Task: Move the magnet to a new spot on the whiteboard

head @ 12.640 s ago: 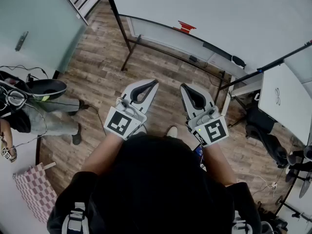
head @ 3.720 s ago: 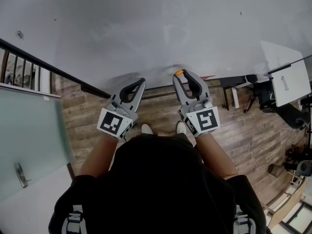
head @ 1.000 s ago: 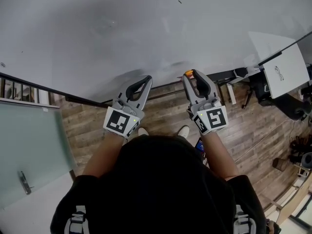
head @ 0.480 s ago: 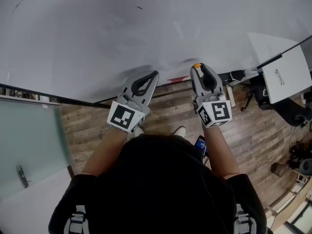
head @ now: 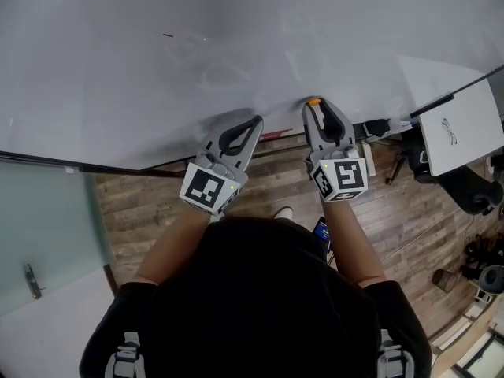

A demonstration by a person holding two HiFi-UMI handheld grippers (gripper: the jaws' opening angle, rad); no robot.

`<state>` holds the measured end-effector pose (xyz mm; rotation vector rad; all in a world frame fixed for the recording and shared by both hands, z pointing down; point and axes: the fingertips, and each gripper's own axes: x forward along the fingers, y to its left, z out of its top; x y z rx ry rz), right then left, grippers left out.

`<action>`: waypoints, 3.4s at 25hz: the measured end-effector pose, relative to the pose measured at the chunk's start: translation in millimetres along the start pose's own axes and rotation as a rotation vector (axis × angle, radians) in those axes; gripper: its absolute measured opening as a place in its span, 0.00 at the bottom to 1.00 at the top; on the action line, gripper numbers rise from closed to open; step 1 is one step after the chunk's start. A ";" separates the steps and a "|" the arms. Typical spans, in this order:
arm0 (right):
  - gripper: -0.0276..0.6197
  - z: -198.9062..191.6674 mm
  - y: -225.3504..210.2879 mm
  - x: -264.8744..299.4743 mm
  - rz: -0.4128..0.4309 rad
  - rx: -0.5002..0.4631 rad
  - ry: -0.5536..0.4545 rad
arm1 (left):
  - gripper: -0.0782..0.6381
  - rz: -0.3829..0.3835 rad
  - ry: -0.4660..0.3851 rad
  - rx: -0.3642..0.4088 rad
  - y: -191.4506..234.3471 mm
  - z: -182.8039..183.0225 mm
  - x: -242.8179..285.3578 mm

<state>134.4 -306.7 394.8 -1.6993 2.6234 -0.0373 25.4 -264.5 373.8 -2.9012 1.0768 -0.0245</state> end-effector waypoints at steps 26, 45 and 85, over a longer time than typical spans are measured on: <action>0.30 4.6 -4.7 -6.1 -0.060 -0.041 -0.017 | 0.11 -0.010 0.014 -0.013 0.0 -5.4 4.3; 0.05 19.0 57.7 -75.2 0.019 -0.029 0.000 | 0.11 -0.117 0.001 -0.009 -26.4 4.6 -47.6; 0.03 19.4 122.1 -121.3 0.089 -0.018 -0.012 | 0.11 -0.167 0.001 -0.019 -45.9 5.8 -95.2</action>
